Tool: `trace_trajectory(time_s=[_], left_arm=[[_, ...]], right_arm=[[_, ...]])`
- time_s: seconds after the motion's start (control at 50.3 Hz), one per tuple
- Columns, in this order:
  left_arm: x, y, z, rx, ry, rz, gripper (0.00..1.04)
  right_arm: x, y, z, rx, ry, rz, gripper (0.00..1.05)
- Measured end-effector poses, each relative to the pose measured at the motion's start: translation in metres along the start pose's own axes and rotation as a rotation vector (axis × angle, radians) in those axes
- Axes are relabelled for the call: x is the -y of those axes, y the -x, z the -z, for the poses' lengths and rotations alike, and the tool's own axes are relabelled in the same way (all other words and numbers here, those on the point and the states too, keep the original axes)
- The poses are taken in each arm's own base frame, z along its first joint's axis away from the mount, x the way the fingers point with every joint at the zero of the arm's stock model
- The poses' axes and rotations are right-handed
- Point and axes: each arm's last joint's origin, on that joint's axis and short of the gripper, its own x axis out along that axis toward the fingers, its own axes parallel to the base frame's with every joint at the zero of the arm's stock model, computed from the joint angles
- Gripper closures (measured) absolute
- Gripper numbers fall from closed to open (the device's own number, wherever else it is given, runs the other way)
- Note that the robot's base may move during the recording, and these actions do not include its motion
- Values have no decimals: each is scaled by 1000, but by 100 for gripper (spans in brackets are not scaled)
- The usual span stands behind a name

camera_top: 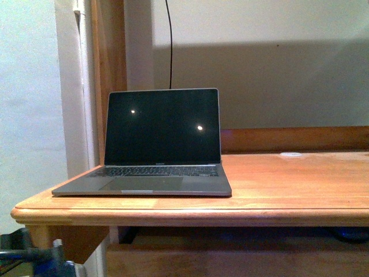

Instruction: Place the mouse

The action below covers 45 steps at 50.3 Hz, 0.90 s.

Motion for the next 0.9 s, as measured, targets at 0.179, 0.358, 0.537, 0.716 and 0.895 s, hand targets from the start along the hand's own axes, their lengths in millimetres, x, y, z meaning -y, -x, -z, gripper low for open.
trace_trajectory(time_s=[0.179,0.358,0.537,0.716,0.895], left_arm=[[-9,-32,1,47,-250,0,8],[-17,-56,-1,99,-388,-23,8],[-10,-81,9,127,-458,-13,8],[-13,-97,14,155,-536,-35,8],[-13,-108,18,161,-585,-44,8]], right_arm=[[0,0,0,0,0,0,7],[0,0,0,0,0,0,7],[0,0,0,0,0,0,7],[0,0,0,0,0,0,7],[0,0,0,0,0,0,7]])
